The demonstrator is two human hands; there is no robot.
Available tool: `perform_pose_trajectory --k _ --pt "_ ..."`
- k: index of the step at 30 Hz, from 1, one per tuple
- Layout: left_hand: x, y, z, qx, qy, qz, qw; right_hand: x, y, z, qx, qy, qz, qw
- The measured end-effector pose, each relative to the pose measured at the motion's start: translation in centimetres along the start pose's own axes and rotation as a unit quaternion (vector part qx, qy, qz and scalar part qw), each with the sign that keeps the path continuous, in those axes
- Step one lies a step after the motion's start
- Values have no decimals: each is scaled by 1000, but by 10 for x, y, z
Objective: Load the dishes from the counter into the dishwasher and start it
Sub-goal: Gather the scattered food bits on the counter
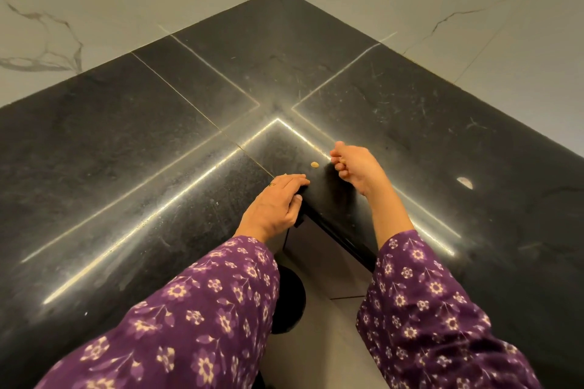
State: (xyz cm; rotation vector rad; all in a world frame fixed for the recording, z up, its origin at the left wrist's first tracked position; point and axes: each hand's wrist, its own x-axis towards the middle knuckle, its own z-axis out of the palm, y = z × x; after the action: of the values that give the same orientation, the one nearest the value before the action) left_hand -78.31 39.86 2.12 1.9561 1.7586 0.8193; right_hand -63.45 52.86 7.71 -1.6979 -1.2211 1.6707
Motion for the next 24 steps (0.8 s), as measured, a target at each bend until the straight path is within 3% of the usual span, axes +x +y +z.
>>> perform_pose_trajectory --k 3,10,14,16,18,20,22,24 --pt "0 0 -1 -4 -4 -1 1000 4 7 14 -271 16 -117 955" --pt "1 2 -3 -11 -6 3 1000 7 20 33 -364 56 -209 906" --pt "0 2 -3 -11 -7 1 1000 3 25 33 -414 68 -207 884" --pt "0 2 -3 -13 -8 -1 1000 2 24 28 -406 71 -199 889" --pt "1 1 -3 -13 -5 -2 1000 -3 20 18 -290 55 -178 939" --pt "1 1 -2 -13 -1 -1 1000 -14 18 3 0 -9 -103 995" --pt "1 0 -2 -11 1 -2 1000 -35 23 -13 256 -136 8 957" --pt "0 0 -1 -8 1 -4 1000 -63 41 -18 340 -236 79 907"
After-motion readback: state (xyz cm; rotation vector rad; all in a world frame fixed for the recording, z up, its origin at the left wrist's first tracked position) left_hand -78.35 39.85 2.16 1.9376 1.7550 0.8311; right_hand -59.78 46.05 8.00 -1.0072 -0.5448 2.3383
